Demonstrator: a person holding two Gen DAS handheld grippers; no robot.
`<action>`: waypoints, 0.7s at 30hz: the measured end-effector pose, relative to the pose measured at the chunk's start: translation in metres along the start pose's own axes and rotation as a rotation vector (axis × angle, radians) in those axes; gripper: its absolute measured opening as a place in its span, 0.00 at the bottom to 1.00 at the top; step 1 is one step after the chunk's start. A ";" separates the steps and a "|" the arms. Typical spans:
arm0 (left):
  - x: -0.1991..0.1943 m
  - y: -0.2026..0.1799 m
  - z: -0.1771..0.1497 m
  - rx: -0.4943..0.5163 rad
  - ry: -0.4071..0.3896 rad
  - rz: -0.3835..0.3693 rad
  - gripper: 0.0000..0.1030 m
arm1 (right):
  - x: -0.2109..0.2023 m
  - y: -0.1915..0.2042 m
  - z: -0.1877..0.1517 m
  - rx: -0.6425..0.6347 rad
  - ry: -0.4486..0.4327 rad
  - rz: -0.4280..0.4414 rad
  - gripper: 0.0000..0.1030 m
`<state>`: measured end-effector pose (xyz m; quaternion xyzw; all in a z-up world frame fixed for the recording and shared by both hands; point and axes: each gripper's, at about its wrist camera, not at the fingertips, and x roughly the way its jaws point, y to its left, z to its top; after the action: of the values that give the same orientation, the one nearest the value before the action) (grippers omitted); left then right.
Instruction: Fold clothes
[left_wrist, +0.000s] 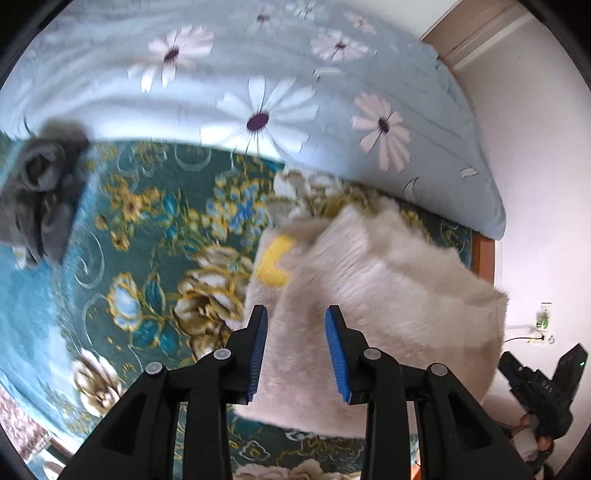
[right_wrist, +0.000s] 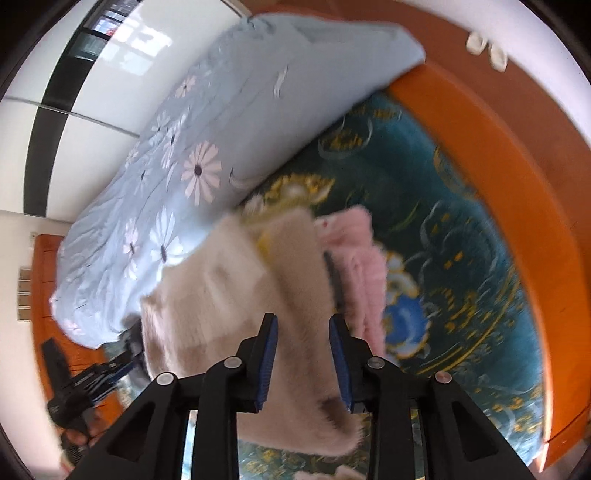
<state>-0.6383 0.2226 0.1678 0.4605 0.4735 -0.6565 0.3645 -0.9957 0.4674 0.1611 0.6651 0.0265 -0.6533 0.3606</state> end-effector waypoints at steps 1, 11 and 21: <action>-0.005 -0.007 -0.003 0.029 -0.015 -0.020 0.32 | -0.007 0.004 0.000 -0.013 -0.027 -0.017 0.31; 0.044 -0.070 -0.038 0.309 0.074 0.009 0.32 | 0.038 0.069 -0.042 -0.315 0.064 -0.065 0.29; 0.095 -0.051 -0.005 0.209 0.101 0.073 0.33 | 0.080 0.033 -0.010 -0.165 0.105 -0.109 0.30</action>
<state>-0.7136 0.2381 0.0914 0.5454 0.4031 -0.6645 0.3138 -0.9591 0.4135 0.1036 0.6638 0.1352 -0.6319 0.3764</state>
